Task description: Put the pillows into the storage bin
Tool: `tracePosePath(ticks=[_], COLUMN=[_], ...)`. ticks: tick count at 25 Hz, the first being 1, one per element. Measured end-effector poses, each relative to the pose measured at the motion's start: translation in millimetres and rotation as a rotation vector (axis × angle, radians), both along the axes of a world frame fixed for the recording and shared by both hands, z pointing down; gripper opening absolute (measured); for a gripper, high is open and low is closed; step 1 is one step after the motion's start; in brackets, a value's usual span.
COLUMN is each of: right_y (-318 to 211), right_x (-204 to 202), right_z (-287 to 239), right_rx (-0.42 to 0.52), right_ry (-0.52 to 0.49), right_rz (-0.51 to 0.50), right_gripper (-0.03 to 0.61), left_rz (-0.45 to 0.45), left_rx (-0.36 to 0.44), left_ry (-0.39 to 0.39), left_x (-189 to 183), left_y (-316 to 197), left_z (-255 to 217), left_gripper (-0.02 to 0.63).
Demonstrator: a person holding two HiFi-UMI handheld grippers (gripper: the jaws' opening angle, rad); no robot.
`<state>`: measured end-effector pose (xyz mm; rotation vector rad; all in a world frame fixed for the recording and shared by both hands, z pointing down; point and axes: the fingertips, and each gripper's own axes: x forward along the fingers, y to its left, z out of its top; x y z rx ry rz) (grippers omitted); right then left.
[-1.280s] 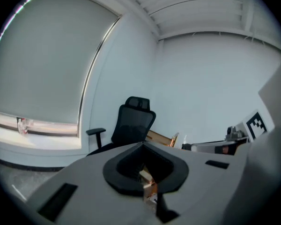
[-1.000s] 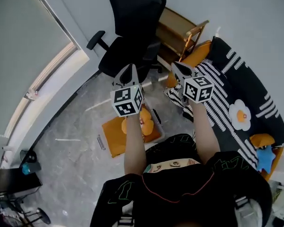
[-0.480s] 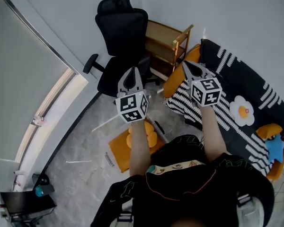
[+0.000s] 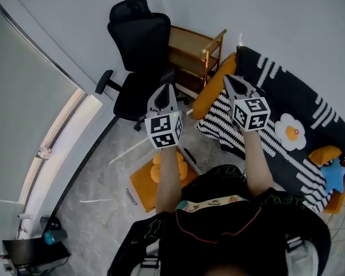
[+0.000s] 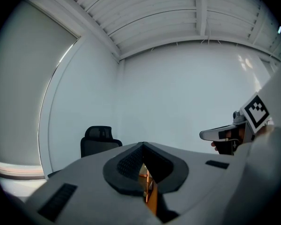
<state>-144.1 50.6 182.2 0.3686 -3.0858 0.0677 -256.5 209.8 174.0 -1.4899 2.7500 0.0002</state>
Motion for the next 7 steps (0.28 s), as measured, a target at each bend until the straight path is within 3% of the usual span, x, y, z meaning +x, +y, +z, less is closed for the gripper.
tracePosePath(ticks=[7], right_y=[-10], right_x=[8], right_z=[2], right_rx=[-0.001], right_ry=[0.000], right_rz=[0.012], right_gripper=[0.003], left_rz=[0.015], left_rx=[-0.002], left_ry=[-0.002], left_x=[6], left_y=[-14], left_z=[-1], left_gripper=[-0.005])
